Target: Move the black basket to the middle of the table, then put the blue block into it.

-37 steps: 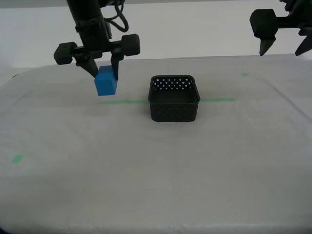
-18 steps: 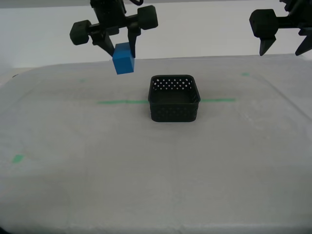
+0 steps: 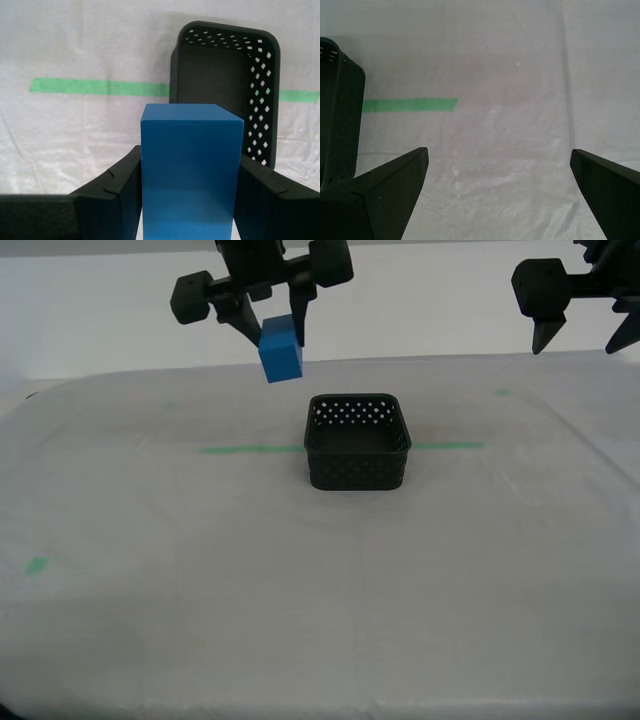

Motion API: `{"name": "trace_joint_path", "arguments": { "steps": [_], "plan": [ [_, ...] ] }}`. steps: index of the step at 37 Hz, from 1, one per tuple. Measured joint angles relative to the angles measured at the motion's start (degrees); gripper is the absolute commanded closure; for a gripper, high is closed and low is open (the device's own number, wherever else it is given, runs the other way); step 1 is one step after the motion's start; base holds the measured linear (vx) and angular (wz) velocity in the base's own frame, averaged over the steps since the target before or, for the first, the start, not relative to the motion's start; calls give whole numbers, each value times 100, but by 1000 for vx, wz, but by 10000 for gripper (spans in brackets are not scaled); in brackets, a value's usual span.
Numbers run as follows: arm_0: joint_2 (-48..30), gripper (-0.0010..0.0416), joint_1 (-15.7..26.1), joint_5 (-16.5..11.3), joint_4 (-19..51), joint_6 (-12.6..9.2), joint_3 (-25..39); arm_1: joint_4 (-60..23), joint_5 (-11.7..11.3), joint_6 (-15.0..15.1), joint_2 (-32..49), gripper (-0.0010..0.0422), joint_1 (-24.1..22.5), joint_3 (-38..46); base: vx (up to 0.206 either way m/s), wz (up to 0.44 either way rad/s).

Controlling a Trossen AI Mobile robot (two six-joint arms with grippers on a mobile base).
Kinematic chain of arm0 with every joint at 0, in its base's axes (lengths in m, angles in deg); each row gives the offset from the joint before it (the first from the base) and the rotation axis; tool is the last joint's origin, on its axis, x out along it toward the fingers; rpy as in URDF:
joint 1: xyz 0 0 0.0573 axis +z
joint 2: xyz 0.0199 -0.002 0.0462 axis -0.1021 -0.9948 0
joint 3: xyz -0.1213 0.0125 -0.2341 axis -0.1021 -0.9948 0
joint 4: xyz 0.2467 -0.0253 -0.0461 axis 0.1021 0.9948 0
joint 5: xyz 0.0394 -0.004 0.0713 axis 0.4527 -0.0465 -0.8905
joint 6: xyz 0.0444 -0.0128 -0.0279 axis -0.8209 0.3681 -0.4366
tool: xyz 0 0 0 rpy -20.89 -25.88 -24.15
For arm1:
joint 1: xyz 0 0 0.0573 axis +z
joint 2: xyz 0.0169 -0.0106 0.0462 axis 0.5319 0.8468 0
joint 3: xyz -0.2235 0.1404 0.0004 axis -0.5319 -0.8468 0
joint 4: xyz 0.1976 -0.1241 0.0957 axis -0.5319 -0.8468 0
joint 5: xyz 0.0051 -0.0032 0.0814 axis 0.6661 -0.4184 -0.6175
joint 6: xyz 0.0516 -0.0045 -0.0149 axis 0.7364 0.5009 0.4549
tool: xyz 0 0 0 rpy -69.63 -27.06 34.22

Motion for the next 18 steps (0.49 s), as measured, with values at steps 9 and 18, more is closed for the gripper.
{"name": "trace_joint_path", "arguments": {
  "steps": [9,18],
  "plan": [
    [0,7,2,0,-2,0,0,-450,4,142,800,412,-221,951,0,0],
    [0,7,7,0,-2,0,0,-798,2,173,1556,412,-404,2131,0,0]
  ]
}}
